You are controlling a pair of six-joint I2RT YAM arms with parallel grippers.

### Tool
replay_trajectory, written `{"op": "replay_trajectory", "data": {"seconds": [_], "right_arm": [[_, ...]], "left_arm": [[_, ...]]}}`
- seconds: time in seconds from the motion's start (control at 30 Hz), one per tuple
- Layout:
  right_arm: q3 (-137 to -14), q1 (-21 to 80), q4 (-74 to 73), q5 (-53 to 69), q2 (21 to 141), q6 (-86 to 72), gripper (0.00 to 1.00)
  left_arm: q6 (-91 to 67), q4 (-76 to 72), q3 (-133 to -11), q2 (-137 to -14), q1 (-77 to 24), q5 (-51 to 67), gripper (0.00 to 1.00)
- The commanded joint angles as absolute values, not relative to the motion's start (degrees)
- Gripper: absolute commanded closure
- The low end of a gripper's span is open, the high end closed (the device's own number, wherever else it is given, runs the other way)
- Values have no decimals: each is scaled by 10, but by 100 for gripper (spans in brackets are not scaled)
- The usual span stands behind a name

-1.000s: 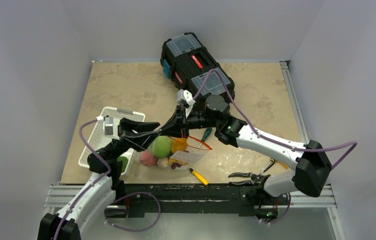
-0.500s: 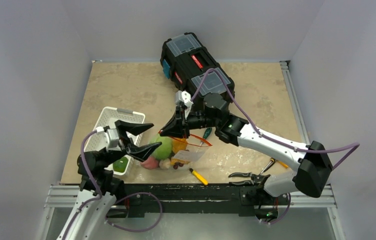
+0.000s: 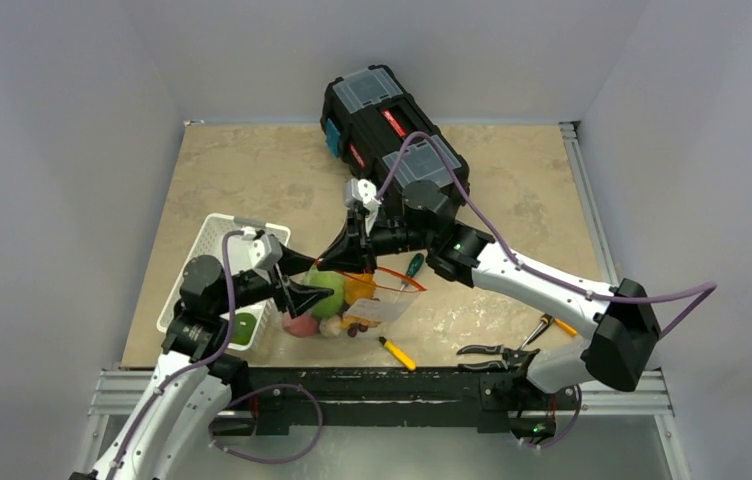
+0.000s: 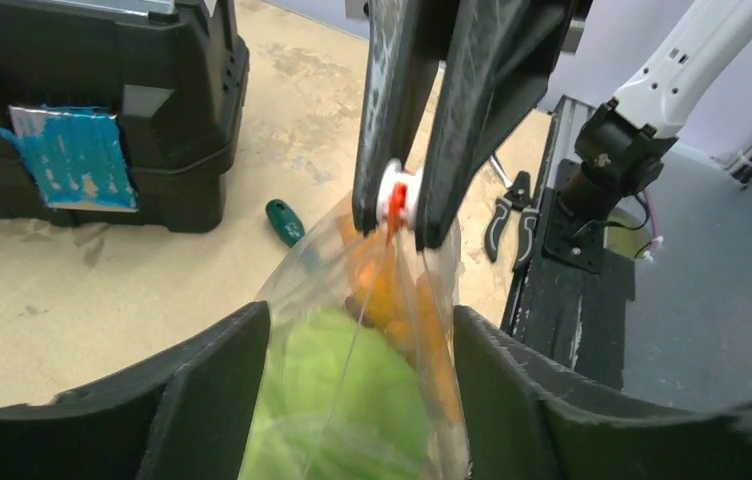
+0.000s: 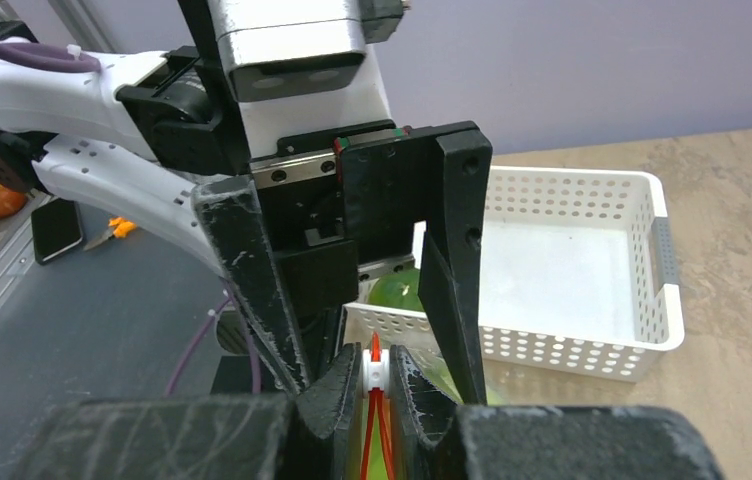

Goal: Place the food in the zip-top bag and seal the zipper

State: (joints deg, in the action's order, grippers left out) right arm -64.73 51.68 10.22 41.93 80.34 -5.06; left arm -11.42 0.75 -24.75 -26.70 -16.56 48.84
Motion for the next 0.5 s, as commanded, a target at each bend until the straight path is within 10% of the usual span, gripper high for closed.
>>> {"op": "replay_trajectory", "data": {"seconds": [0.0, 0.17, 0.47], "right_arm": [[-690, 513, 127, 447, 809, -43, 100], [-693, 514, 95, 440, 818, -27, 100], [-615, 513, 22, 297, 761, 53, 93]], "left_arm": [[-140, -88, -267, -311, -168, 536, 41], [-158, -109, -264, -324, -168, 525, 100], [-158, -76, -221, -220, -167, 410, 100]]}}
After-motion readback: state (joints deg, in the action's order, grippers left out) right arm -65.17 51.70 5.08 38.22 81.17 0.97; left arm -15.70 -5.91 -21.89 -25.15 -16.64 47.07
